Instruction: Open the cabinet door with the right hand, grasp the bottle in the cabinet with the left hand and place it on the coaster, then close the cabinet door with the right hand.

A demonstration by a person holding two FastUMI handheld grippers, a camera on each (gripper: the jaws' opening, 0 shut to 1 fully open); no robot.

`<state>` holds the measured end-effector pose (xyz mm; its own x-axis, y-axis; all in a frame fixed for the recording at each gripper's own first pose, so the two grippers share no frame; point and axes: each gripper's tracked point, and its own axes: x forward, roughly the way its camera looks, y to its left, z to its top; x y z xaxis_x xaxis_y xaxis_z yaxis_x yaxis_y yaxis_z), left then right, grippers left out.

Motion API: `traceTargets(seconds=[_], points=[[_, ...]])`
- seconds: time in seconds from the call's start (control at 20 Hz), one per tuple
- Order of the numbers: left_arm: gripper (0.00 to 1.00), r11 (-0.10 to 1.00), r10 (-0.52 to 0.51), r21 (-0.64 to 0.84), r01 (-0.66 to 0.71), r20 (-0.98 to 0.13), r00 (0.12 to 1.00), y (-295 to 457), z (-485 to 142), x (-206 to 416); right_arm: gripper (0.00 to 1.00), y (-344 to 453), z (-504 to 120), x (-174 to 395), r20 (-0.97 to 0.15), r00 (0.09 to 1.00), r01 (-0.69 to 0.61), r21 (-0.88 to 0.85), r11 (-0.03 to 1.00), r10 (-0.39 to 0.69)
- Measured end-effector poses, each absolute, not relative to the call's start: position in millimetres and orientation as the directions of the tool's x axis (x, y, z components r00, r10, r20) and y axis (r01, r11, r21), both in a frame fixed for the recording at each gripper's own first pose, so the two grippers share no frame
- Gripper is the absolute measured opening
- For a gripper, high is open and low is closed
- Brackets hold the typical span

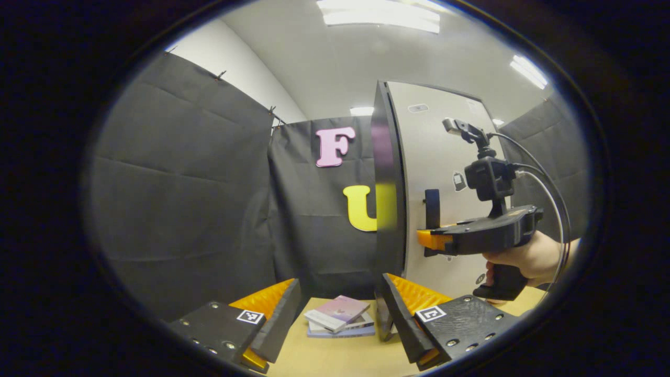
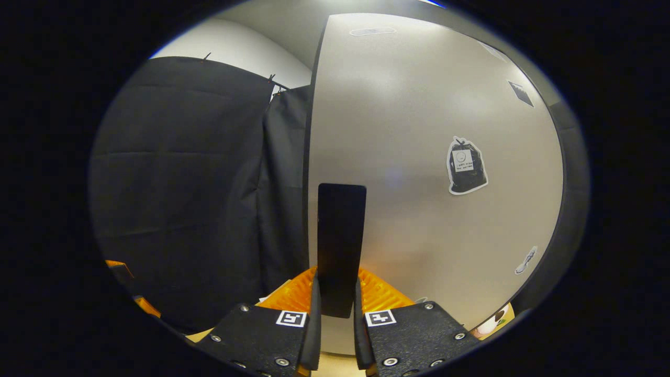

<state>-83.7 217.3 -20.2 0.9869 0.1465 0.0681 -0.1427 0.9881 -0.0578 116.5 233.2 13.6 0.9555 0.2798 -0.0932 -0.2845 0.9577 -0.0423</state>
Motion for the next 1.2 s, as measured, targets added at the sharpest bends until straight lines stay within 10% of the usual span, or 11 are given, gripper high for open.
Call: traceTargets(seconds=[1.2], points=[[0.89,0.977,0.209,-0.037,-0.208,0.024,0.978,82.3,-2.6,-172.1,0.27,201.3,10.0,64.6,-0.1,0.802,-0.593,-0.009,0.805,0.589]])
